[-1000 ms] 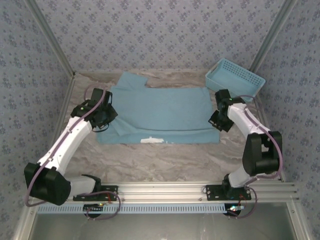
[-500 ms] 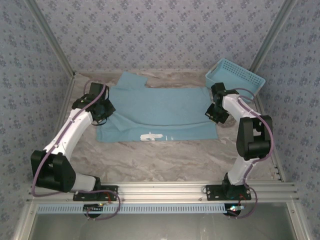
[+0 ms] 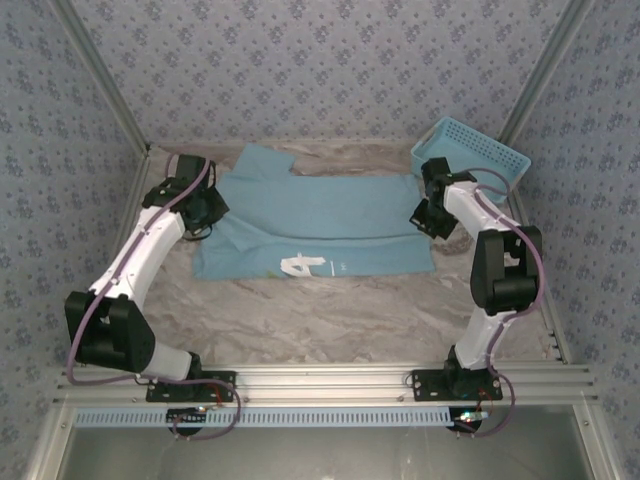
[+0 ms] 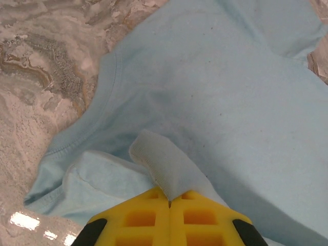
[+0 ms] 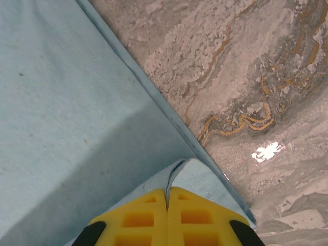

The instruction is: Fold and stack the t-shirts

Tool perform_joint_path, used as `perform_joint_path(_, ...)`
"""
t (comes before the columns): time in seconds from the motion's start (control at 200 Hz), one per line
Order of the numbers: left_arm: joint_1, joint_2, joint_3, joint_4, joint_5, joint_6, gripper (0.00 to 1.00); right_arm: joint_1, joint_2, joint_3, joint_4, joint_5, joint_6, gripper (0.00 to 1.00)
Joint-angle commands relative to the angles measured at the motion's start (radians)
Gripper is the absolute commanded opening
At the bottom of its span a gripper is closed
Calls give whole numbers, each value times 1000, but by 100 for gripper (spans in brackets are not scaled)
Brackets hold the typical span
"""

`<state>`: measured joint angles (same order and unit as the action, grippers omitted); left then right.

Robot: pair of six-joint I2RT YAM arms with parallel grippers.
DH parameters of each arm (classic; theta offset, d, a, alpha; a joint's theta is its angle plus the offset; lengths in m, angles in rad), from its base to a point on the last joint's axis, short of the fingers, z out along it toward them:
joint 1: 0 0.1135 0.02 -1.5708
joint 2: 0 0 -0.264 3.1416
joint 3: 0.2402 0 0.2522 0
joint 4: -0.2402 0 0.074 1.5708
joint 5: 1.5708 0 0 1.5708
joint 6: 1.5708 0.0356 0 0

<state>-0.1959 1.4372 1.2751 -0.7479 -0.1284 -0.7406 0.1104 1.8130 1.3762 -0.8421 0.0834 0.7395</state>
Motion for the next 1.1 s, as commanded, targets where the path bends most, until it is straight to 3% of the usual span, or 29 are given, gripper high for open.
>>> perform_joint_path(0.0, 12, 39, 33, -7, -23, 30, 0, -8, 39, 36, -32, 29, -14, 0)
perform_joint_path(0.335, 29, 185, 98, 98, 61, 105, 0, -6, 106, 79, -44, 54, -5, 0)
perform_joint_path(0.774, 36, 357, 221, 76, 75, 174, 0, -8, 147, 100, -52, 82, 35, 0)
perform_joint_path(0.804, 38, 365, 227, 63, 76, 178, 7, -11, 148, 98, -44, 76, 35, 0)
perform_joint_path(0.834, 40, 369, 235, 39, 79, 181, 18, -11, 146, 96, -35, 70, 30, 7)
perform_joint_path(0.884, 42, 368, 247, 16, 77, 185, 33, -13, 139, 99, -26, 60, 21, 28)
perform_joint_path(0.969, 44, 323, 240, -23, 45, 190, 51, -15, 101, 103, -38, 69, 6, 49)
perform_joint_path(1.094, 70, 205, 148, -73, 60, 147, 55, -25, -3, 41, -29, 66, -7, 61)
